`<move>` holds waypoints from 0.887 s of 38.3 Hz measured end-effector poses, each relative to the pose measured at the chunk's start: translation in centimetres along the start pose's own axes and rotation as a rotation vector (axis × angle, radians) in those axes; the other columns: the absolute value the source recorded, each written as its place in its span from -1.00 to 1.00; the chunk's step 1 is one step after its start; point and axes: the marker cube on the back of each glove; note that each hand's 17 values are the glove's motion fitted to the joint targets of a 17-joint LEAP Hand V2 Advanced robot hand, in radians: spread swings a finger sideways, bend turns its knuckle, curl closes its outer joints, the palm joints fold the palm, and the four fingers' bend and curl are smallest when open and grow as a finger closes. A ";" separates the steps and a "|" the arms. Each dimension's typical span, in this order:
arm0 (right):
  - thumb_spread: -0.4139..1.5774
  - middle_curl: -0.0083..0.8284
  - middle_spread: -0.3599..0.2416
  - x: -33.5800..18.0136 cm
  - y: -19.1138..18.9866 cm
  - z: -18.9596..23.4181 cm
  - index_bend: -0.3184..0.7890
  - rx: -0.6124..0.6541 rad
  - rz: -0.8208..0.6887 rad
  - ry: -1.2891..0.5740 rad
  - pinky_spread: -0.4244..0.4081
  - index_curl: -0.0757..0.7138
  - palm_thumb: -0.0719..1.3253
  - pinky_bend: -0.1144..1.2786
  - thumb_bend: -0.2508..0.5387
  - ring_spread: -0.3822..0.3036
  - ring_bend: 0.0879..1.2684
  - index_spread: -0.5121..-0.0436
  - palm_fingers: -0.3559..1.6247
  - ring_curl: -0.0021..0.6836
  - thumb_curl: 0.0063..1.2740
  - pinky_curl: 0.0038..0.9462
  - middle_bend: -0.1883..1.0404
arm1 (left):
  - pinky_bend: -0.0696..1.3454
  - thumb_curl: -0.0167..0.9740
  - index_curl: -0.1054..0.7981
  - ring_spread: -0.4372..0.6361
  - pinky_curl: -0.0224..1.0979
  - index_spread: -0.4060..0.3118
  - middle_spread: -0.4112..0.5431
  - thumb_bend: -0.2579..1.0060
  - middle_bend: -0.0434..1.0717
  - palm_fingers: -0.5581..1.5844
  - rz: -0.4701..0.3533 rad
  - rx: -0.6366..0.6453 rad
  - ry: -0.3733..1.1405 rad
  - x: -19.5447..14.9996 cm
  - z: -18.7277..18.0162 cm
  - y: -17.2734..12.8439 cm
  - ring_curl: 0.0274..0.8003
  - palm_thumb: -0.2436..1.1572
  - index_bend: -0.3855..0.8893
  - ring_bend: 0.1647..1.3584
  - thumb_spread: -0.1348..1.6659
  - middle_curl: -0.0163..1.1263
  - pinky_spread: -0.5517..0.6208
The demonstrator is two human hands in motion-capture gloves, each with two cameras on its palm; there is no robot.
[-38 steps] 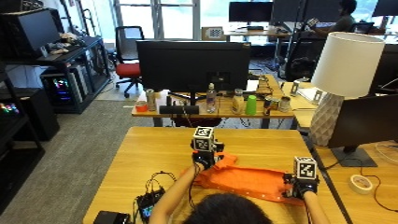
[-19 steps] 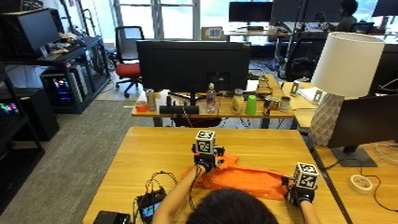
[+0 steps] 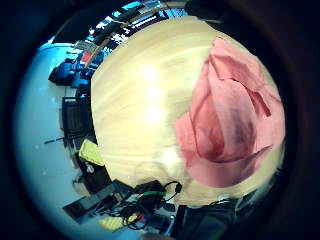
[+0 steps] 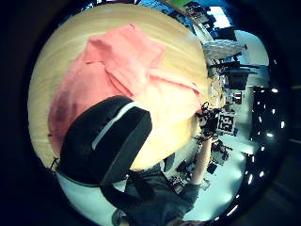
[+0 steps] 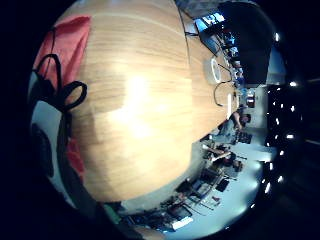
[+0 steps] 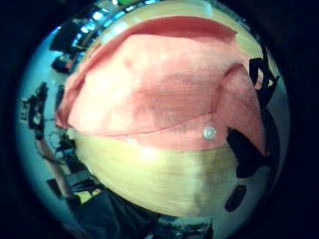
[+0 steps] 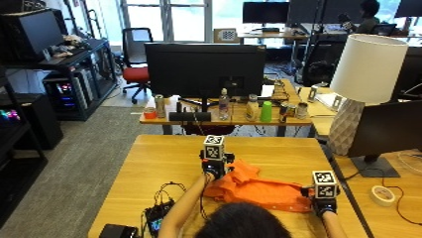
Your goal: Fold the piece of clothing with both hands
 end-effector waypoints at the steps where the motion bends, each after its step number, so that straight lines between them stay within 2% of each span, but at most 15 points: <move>1: 0.40 0.02 -0.30 0.3 0.1 -0.3 -0.12 -0.006 0.003 0.015 -0.71 0.03 0.60 0.21 -0.18 -0.49 0.03 -0.02 0.69 0.37 -0.50 -0.11 -0.21 | -0.16 -0.46 -0.11 0.41 -0.33 0.02 0.33 -0.63 -0.61 -0.44 0.008 -0.019 0.009 0.0 0.0 0.2 -0.21 -0.57 -0.15 -0.08 0.34 -0.53 0.67; 6: 0.39 0.05 -0.30 1.8 0.2 -1.8 -0.11 -0.027 0.021 0.075 -0.73 0.07 0.62 0.19 -0.24 -0.52 0.04 0.00 0.70 0.37 -0.50 -0.11 -0.18 | -0.17 -0.46 -0.10 0.41 -0.33 0.02 0.32 -0.62 -0.62 -0.44 -0.039 0.073 -0.040 -0.9 -0.9 -0.3 -0.23 -0.57 -0.15 -0.08 0.34 -0.53 0.67; 10: 0.38 0.08 -0.31 3.1 0.4 -3.6 -0.11 -0.026 0.037 0.101 -0.73 0.09 0.63 0.19 -0.28 -0.51 0.04 0.01 0.70 0.37 -0.51 -0.10 -0.17 | -0.17 -0.46 -0.10 0.40 -0.34 0.02 0.31 -0.62 -0.62 -0.43 -0.013 -0.031 0.000 -0.6 -0.6 0.8 -0.24 -0.57 -0.15 -0.09 0.34 -0.53 0.67; 13: 0.37 0.09 -0.31 4.3 0.8 -6.4 -0.11 -0.021 0.061 0.141 -0.73 0.11 0.64 0.18 -0.31 -0.52 0.04 0.01 0.70 0.38 -0.51 -0.10 -0.17 | -0.19 -0.46 -0.09 0.39 -0.35 0.02 0.30 -0.62 -0.62 -0.42 -0.051 -0.050 -0.022 -1.1 -0.6 1.1 -0.25 -0.57 -0.14 -0.09 0.34 -0.53 0.67; 17: 0.37 0.10 -0.31 5.2 1.4 -11.0 -0.11 0.011 0.101 0.231 -0.73 0.13 0.66 0.18 -0.34 -0.52 0.03 0.01 0.70 0.37 -0.51 -0.10 -0.16 | -0.20 -0.47 -0.08 0.39 -0.35 0.02 0.30 -0.63 -0.62 -0.42 -0.059 0.069 -0.048 -1.7 -1.0 0.1 -0.26 -0.56 -0.15 -0.10 0.35 -0.52 0.67; 20: 0.37 0.12 -0.31 4.3 1.8 -14.2 -0.10 0.053 0.099 0.294 -0.72 0.15 0.67 0.17 -0.37 -0.52 0.01 0.01 0.69 0.37 -0.51 -0.09 -0.15 | -0.20 -0.47 -0.08 0.39 -0.35 0.02 0.29 -0.63 -0.62 -0.41 -0.077 0.094 -0.053 -2.0 -1.1 -0.1 -0.27 -0.56 -0.15 -0.10 0.35 -0.52 0.67; 23: 0.37 0.13 -0.32 1.8 1.6 -17.7 -0.10 0.130 0.079 0.389 -0.72 0.16 0.67 0.16 -0.39 -0.53 0.00 0.01 0.68 0.37 -0.51 -0.09 -0.15 | -0.20 -0.47 -0.08 0.38 -0.35 0.03 0.29 -0.63 -0.62 -0.41 -0.068 0.052 -0.032 -1.9 -1.0 0.3 -0.28 -0.56 -0.15 -0.10 0.35 -0.52 0.67; 27: 0.37 0.14 -0.34 -4.1 0.8 -22.2 -0.10 0.222 0.028 0.534 -0.72 0.18 0.68 0.13 -0.39 -0.53 -0.01 -0.01 0.67 0.37 -0.51 -0.09 -0.13 | -0.21 -0.47 -0.08 0.38 -0.36 0.03 0.29 -0.63 -0.63 -0.41 -0.061 -0.033 -0.008 -1.9 -0.7 1.0 -0.28 -0.56 -0.15 -0.11 0.35 -0.52 0.67; 34: 0.36 0.16 -0.37 -16.3 1.3 -27.1 -0.17 0.219 -0.041 0.704 -0.71 0.16 0.72 0.12 -0.38 -0.55 0.01 -0.05 0.67 0.38 -0.50 -0.09 -0.11 | -0.21 -0.47 -0.08 0.38 -0.36 0.03 0.29 -0.62 -0.62 -0.40 -0.120 -0.121 0.008 -2.8 -0.4 1.8 -0.29 -0.55 -0.15 -0.11 0.35 -0.52 0.67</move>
